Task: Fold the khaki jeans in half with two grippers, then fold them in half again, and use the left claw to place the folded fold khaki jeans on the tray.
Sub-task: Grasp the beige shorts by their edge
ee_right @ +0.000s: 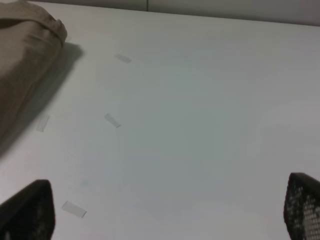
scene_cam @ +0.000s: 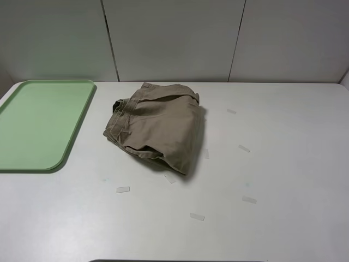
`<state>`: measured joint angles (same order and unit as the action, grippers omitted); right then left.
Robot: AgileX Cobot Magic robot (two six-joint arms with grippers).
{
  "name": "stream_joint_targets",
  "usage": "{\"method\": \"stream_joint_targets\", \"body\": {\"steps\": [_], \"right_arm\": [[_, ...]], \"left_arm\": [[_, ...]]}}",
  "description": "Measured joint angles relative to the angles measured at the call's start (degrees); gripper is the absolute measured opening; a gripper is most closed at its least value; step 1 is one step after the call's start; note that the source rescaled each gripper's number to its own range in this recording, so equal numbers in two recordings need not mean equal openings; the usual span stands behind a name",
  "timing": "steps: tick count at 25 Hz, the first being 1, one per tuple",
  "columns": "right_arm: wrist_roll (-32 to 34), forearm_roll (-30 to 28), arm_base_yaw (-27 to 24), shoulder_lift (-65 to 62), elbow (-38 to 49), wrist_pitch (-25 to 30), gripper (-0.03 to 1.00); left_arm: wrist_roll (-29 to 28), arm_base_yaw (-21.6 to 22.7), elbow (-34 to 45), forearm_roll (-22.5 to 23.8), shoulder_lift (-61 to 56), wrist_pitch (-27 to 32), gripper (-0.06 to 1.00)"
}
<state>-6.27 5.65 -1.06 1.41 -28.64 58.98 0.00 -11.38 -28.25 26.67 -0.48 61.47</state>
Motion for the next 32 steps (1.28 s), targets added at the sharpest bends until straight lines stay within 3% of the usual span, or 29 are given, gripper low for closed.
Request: {"method": "stream_joint_targets", "body": {"steps": [32], "right_arm": [[0.0, 0.0, 0.0, 0.0, 0.0, 0.0, 1.0]], "left_arm": [[0.0, 0.0, 0.0, 0.0, 0.0, -0.2, 0.73]]}}
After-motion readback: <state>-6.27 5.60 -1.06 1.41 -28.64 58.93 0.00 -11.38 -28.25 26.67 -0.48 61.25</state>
